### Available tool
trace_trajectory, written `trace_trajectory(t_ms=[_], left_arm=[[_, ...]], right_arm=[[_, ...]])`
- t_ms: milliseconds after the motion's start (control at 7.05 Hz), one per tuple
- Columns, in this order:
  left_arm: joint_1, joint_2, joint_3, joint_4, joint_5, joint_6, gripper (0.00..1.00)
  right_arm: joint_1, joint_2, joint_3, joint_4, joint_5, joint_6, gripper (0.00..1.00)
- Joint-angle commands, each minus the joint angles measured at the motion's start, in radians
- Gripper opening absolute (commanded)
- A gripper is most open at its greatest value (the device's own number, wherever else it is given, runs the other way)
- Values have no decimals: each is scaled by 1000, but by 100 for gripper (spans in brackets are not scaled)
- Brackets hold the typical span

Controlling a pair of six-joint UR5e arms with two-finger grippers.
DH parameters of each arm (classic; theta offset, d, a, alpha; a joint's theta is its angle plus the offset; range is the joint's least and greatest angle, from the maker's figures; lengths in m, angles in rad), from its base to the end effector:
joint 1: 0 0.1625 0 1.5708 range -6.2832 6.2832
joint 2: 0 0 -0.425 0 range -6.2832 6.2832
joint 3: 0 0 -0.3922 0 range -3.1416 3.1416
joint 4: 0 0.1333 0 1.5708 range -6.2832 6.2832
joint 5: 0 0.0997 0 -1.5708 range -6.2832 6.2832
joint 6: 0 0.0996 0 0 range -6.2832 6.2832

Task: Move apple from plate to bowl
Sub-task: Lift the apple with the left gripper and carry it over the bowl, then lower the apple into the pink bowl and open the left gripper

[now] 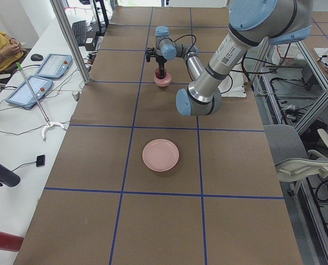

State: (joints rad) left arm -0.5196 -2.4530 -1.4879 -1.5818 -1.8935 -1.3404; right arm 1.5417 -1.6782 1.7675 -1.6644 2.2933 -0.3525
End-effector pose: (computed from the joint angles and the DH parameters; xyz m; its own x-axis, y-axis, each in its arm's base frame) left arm 0.5908 -0.4551 0.1443 0.6445 -0.1192 -0.7553 0.1277 0.9907 -0.0474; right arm 0.0545 -0.4462 0.6252 0.6938 -0.3629 0.6221 0.2862 0.9316 0.2243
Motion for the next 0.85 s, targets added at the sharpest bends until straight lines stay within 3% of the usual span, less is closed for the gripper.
trace_trajectory(t_ms=[0, 142, 709], left_arm=[[9, 0, 32, -43, 4, 0, 56], [22, 2, 31, -43, 4, 0, 76], [39, 8, 28, -43, 13, 0, 95]], right_arm=[[0, 0, 0, 0, 3, 1, 100], [0, 0, 0, 0, 3, 1, 100], [0, 0, -2, 0, 3, 1, 100]])
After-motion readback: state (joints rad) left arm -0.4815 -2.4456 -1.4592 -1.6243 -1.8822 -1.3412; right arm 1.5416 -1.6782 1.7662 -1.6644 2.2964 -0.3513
